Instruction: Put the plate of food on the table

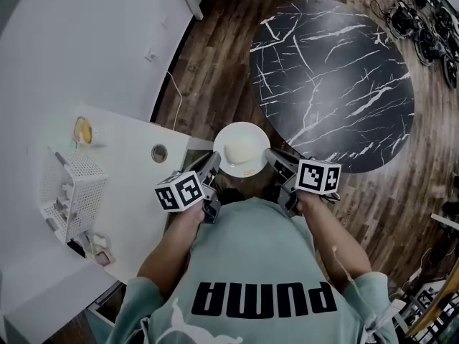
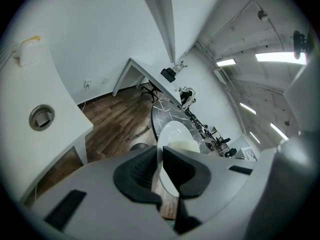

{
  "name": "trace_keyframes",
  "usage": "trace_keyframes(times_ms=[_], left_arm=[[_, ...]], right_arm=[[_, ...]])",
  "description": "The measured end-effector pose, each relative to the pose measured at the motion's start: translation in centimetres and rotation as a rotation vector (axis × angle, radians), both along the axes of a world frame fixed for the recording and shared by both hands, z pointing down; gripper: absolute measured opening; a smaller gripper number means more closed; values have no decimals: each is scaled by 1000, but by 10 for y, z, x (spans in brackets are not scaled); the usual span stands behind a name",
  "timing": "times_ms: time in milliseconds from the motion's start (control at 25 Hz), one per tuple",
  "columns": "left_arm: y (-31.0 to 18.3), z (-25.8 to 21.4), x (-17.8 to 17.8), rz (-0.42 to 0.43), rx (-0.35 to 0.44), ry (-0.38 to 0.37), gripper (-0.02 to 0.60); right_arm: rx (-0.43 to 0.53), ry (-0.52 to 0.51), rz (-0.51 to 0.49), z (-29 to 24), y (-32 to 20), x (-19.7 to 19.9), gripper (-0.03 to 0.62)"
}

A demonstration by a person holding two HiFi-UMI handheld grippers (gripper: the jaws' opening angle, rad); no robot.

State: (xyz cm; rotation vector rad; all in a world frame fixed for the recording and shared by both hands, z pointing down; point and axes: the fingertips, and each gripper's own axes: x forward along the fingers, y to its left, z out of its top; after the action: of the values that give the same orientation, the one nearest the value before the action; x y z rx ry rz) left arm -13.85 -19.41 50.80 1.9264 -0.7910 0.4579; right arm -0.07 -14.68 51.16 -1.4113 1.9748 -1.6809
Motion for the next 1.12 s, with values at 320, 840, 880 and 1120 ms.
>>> trace_keyframes(times_ms=[320, 840, 880, 1120], left_arm=[[12, -4, 49, 57, 11, -14, 40], [36, -5, 138, 117, 33, -24, 40], [38, -5, 145, 119, 34, -22, 40], [47, -7, 177, 129, 41, -19, 40]], right_arm=[[10, -34, 73, 4, 20, 45, 31], [31, -48, 147, 6, 53, 131, 31], [35, -46, 151, 6, 55, 138, 31], [52, -51, 178, 3, 66, 169, 31]])
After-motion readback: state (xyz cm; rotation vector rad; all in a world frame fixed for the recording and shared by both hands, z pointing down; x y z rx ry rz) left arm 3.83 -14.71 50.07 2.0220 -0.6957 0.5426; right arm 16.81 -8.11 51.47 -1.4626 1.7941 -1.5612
